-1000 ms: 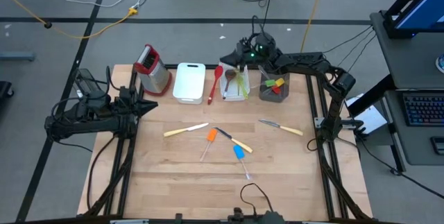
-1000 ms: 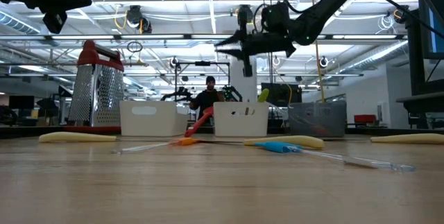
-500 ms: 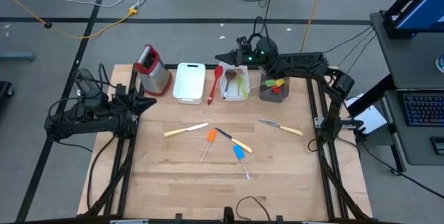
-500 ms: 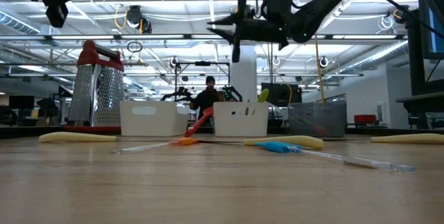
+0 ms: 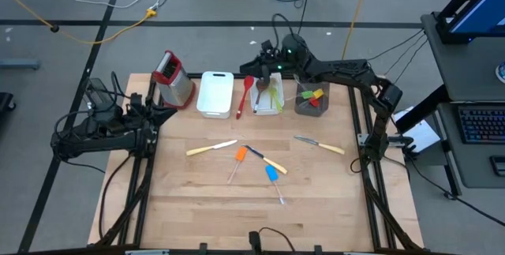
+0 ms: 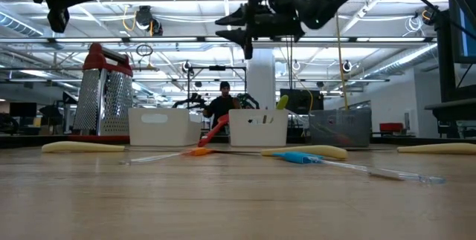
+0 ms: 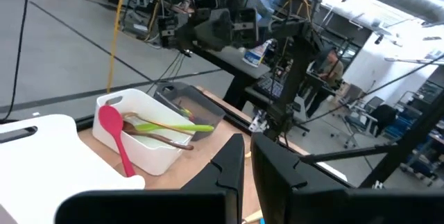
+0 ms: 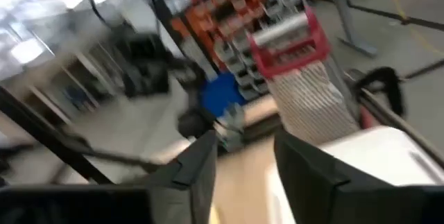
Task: Pick & Place Kitchen Items
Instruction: Put the red serving spoon into the right white bin
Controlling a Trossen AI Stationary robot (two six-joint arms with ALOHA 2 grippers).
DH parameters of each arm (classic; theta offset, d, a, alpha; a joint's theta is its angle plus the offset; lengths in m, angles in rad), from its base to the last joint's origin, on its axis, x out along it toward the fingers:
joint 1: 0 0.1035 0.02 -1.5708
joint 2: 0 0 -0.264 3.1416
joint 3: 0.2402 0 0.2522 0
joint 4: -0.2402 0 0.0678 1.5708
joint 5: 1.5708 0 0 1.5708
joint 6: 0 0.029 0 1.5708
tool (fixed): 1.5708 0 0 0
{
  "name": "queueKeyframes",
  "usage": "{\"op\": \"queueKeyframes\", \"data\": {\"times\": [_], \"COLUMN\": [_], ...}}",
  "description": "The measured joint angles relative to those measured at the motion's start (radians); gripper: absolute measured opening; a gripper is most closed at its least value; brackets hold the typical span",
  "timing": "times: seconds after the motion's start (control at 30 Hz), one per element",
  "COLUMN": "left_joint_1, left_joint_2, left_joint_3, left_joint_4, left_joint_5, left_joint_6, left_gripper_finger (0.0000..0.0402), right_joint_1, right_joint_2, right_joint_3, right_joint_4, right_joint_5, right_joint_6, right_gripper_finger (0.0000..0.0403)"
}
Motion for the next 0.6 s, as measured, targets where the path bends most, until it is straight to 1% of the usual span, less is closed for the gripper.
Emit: {"op": "queueKeyframes", "data": {"times": [0.03, 0.07, 0.17, 0.27, 0.37, 0.43, 0.53, 0.6], "left_joint_1": [0.0, 0.0, 0.0, 0.0, 0.0, 0.0, 0.0, 0.0], "left_joint_2": [0.0, 0.0, 0.0, 0.0, 0.0, 0.0, 0.0, 0.0], "left_joint_3": [0.0, 0.0, 0.0, 0.0, 0.0, 0.0, 0.0, 0.0], "left_joint_4": [0.0, 0.0, 0.0, -0.001, -0.001, -0.002, -0.002, -0.002], "left_joint_5": [-0.001, -0.001, -0.002, -0.014, -0.032, -0.045, -0.053, -0.062], "left_joint_6": [-0.003, -0.006, -0.005, 0.018, 0.045, 0.049, 0.05, 0.052], "left_gripper_finger": [0.0033, 0.0033, 0.0033, 0.0033, 0.0033, 0.0033, 0.0033, 0.0033], "right_joint_1": [0.0, 0.0, 0.0, 0.004, 0.014, 0.021, 0.021, 0.02], "right_joint_2": [0.0, 0.0, 0.0, 0.0, 0.001, 0.005, 0.032, 0.057], "right_joint_3": [0.025, 0.048, 0.103, 0.125, 0.124, 0.124, 0.126, 0.124], "right_joint_4": [-0.083, -0.174, -0.413, -0.553, -0.628, -0.643, -0.637, -0.637], "right_joint_5": [0.013, 0.048, 0.193, 0.338, 0.449, 0.486, 0.497, 0.503], "right_joint_6": [-0.067, -0.128, -0.284, -0.372, -0.383, -0.355, -0.257, -0.227], "right_gripper_finger": [0.015, 0.016, 0.0187, 0.021, 0.0228, 0.0237, 0.0245, 0.0247]}}
